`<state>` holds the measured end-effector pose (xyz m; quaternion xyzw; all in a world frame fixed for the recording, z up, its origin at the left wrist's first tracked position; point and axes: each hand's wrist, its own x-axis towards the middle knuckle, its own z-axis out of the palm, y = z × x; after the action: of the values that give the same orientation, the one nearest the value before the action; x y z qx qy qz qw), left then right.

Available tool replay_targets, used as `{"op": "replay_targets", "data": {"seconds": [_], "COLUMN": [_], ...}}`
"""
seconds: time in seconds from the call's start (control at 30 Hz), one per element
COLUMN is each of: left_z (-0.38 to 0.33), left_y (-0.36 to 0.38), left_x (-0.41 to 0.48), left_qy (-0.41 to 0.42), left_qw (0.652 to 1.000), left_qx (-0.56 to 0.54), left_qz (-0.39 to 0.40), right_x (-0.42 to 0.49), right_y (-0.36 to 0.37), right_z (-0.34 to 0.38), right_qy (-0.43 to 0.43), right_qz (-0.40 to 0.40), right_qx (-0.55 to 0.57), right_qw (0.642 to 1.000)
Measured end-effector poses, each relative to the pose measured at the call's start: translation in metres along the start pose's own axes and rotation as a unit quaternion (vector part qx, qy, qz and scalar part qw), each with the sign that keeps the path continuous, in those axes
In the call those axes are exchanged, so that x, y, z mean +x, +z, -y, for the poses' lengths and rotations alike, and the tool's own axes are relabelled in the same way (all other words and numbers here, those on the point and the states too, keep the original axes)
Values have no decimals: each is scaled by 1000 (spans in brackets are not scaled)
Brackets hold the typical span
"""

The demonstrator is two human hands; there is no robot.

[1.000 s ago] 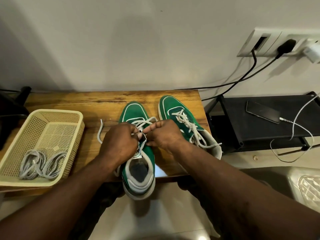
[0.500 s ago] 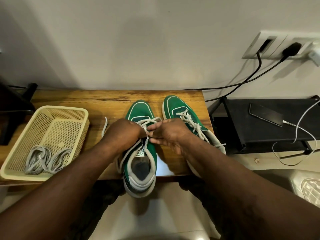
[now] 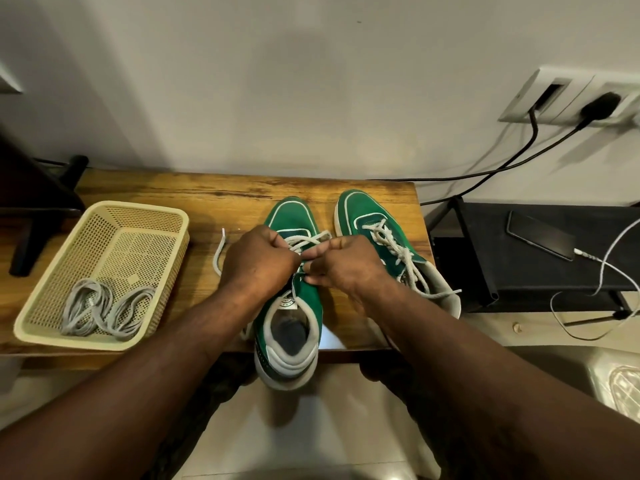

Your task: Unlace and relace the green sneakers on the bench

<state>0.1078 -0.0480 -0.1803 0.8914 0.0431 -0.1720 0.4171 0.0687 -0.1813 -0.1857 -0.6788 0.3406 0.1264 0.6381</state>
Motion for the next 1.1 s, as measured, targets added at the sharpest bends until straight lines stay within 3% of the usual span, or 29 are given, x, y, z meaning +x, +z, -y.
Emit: {"op": "replay_targets", "data": {"seconds": [0.1, 0.2, 0.37, 0.57, 0.63, 0.73, 0.9, 0.97, 1.1], "left_z": [-1, -2, -4, -3, -4, -6, -12, -14, -18], "left_y": [-1, 1, 5, 8, 6, 2, -1, -3, -5], "left_x": [0, 0, -2, -1, -2, 0, -4, -7, -5], "left_qy": [1, 7, 36, 30, 29, 24, 79, 60, 53], "left_qw": [1000, 1000, 999, 998, 998, 997, 982, 977, 986], "left_qx": [0, -2, 28, 27, 22, 28, 157, 195, 147], "left_qz": [4, 4, 17, 53, 51, 63, 62, 53, 52], "right_x": [-1, -5, -11, -24, -24, -19, -12, -11, -9], "right_y": [-2, 0, 4, 11, 15, 14, 0, -4, -9], "right_z": [-1, 3, 12, 15, 10, 5, 5, 6, 8], "right_qy": [-126, -237, -263, -287, -290, -276, -256, -274, -309], "right_qz": [-34, -75, -84, -89, -96, -97, -85, -85, -86], "right_qx": [-180, -376, -525, -607, -609, -586, -532, -536, -579], "right_qw": [975, 892, 805, 736, 732, 755, 803, 794, 750]}}
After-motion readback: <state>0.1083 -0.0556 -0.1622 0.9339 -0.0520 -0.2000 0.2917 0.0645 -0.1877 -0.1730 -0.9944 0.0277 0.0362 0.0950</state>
